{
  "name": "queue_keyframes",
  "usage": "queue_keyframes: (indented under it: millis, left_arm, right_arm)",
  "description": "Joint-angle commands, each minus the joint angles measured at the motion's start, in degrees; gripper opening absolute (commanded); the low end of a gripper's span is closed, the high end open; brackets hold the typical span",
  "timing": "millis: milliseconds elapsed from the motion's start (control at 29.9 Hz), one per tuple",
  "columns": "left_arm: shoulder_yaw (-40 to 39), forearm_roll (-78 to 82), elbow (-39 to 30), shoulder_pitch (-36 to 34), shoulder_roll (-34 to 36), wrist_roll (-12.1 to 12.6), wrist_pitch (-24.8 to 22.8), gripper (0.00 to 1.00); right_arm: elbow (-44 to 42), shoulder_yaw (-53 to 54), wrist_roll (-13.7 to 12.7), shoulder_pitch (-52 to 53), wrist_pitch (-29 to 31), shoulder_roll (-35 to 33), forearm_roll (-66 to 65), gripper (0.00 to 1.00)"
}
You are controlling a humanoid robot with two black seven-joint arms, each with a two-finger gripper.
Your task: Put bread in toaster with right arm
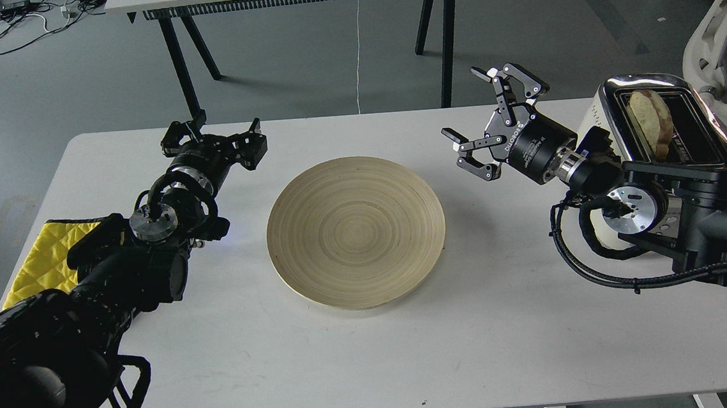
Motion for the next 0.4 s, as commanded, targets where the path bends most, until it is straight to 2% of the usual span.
queue_keyframes:
  millis: [0, 368]
  left_arm:
    - [0.0, 0.0, 0.0, 0.0, 0.0, 0.0, 0.0, 1.00]
    - [0.0, 0.0, 0.0, 0.0, 0.0, 0.0, 0.0, 1.00]
  right_arm:
    - [-0.6, 0.0, 0.0, -0.3, 0.0, 0.5, -0.1, 0.99]
    - [-1.3, 0.5, 0.0, -1.1, 0.0, 0.8, 0.0, 0.99]
